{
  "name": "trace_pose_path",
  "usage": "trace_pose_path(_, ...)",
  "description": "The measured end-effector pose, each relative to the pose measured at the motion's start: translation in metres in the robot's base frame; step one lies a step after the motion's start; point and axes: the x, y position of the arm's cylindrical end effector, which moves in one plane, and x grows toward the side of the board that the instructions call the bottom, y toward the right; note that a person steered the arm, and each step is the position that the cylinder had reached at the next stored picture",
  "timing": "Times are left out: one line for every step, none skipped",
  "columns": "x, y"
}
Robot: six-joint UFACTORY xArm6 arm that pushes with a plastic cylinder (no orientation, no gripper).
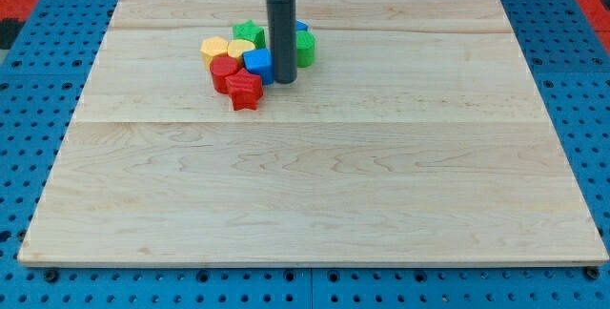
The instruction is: Place the green star in between the yellow heart and the red circle
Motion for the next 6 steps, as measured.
trace_pose_path(-0.017,-0.020)
trace_pose_path(-0.031,-0.036)
trace_pose_path(-0.043,-0.039)
trace_pose_path(-0.071,0.000)
trace_pose_path(-0.091,0.002)
trace_pose_path(-0.092,0.002)
